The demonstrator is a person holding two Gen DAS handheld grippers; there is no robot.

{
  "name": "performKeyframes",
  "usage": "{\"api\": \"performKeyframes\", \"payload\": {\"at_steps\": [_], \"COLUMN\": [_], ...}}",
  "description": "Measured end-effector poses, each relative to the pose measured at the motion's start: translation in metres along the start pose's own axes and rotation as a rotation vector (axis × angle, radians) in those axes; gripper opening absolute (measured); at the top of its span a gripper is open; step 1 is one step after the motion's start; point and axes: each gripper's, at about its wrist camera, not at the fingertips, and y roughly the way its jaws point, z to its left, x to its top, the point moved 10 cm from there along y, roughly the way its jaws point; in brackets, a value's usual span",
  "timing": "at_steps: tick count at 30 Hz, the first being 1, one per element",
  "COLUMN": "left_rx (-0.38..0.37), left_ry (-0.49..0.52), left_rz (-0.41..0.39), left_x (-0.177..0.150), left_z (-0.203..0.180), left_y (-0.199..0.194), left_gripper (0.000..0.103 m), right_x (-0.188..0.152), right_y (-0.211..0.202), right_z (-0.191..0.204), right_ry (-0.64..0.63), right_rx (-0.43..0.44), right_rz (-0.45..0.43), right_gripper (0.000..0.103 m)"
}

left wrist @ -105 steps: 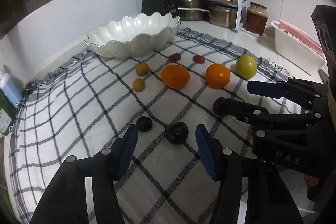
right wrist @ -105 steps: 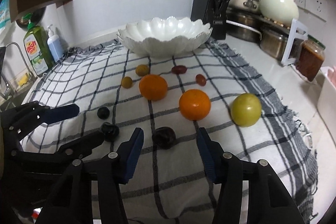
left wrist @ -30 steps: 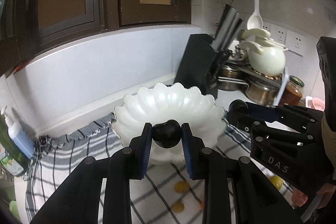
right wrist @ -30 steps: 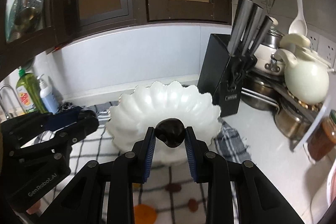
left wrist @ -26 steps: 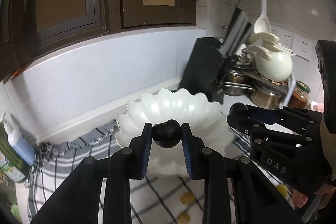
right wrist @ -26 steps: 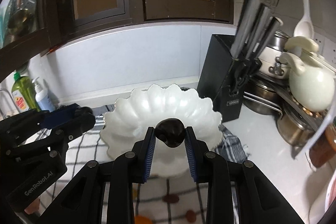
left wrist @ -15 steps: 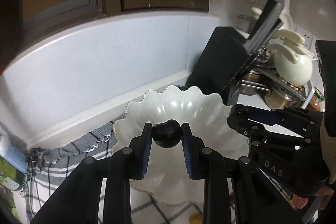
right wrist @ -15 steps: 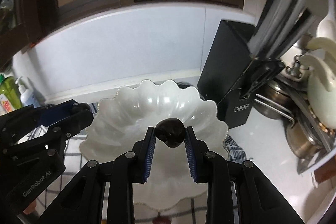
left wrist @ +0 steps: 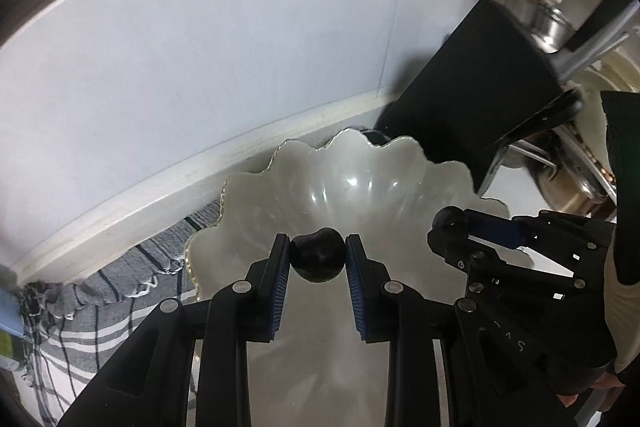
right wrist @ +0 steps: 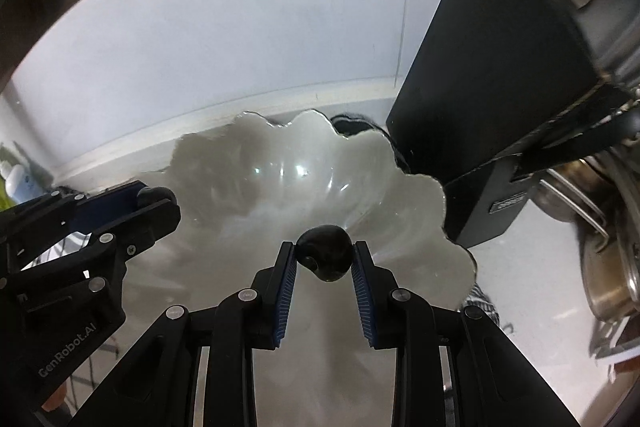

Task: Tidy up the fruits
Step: 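Lift both held dark grapes and carry them over the white scalloped bowl, then open both grippers to drop the dark grapes into the bowl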

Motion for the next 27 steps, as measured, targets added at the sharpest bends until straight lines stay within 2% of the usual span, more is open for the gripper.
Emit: {"api": "performKeyframes", "payload": {"at_steps": [10,11,13,14,15,27], "left_rx": [0.006,0.008,0.015,0.025,0.035,0.112], "left_ry": [-0.004,-0.007,-0.017,-0.017,-0.013,0.001], "left_rz": [0.077,0.086,0.087,0.077,0.072,0.003], "left_x": [0.002,0.002,0.002,0.004,0.005,0.0], "left_z": [0.001,0.002,0.004,0.006,0.007,0.015], "left_y": [0.029,0.03,0.03,0.027,0.025,-0.02], "left_gripper": [0.03,0.04,0.055,0.055,0.055,0.072], "right_x": [0.004,0.002,0.001,0.0,0.0,-0.005], "right_y": [0.032,0.033,0.036,0.036,0.035,-0.009], "right_z": [-0.009,-0.009,-0.011,-0.013,-0.014,-0.018], "right_ry": [0.016,0.018,0.025,0.028,0.026,0.043], "right_rx": [0.004,0.002,0.002,-0.005,-0.01,-0.019], "right_rz": [0.066,0.078,0.09,0.086,0.081,0.013], "right_gripper": [0.031,0.032,0.042,0.047,0.048,0.048]}}
